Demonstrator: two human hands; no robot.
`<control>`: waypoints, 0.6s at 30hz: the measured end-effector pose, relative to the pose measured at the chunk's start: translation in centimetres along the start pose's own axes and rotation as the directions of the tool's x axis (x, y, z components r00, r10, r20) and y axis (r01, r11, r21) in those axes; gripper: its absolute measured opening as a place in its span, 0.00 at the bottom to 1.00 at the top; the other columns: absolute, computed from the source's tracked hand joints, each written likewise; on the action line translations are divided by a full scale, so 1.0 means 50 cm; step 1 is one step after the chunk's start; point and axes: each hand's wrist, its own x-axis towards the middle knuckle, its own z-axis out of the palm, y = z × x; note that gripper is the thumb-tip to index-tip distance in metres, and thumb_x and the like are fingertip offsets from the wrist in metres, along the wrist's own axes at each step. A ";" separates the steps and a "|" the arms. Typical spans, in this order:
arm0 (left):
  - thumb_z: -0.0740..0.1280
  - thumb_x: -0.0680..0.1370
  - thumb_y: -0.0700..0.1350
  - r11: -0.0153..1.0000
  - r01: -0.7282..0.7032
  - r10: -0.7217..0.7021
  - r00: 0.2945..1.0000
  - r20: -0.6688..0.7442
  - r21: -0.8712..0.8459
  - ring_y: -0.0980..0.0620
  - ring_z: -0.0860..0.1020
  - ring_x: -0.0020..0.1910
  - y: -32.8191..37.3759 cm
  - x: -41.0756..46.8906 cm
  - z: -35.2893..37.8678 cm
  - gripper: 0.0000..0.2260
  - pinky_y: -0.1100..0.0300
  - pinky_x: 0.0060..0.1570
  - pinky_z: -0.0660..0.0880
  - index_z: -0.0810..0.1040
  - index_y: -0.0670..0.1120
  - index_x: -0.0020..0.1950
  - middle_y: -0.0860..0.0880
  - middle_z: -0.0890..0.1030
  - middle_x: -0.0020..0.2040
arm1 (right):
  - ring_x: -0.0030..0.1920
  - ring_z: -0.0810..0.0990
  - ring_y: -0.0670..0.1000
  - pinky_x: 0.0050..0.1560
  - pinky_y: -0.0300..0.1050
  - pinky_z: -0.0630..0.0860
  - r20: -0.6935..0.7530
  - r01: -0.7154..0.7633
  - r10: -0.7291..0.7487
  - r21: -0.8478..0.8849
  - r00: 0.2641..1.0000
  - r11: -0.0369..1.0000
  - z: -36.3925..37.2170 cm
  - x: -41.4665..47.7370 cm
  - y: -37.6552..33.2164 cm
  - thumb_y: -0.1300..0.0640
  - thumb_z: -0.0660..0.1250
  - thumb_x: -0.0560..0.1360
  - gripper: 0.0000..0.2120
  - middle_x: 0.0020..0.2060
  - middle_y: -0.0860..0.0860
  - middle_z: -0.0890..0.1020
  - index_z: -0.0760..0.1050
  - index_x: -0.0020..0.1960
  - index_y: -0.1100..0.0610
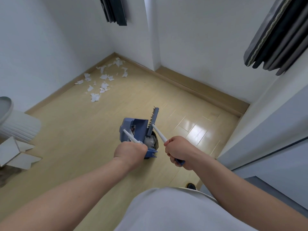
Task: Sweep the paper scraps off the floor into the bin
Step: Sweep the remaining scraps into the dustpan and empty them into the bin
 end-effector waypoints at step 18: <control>0.55 0.82 0.37 0.999 0.003 -0.005 0.999 -0.039 -0.050 0.41 0.83 0.47 0.029 -0.017 -0.082 0.13 0.55 0.37 0.70 0.74 0.45 0.63 0.43 0.83 0.53 | 0.26 0.62 0.49 0.21 0.32 0.57 0.025 -0.075 0.074 0.052 0.997 0.996 0.001 0.004 0.000 0.67 0.55 0.78 0.08 0.31 0.55 0.67 0.71 0.52 0.61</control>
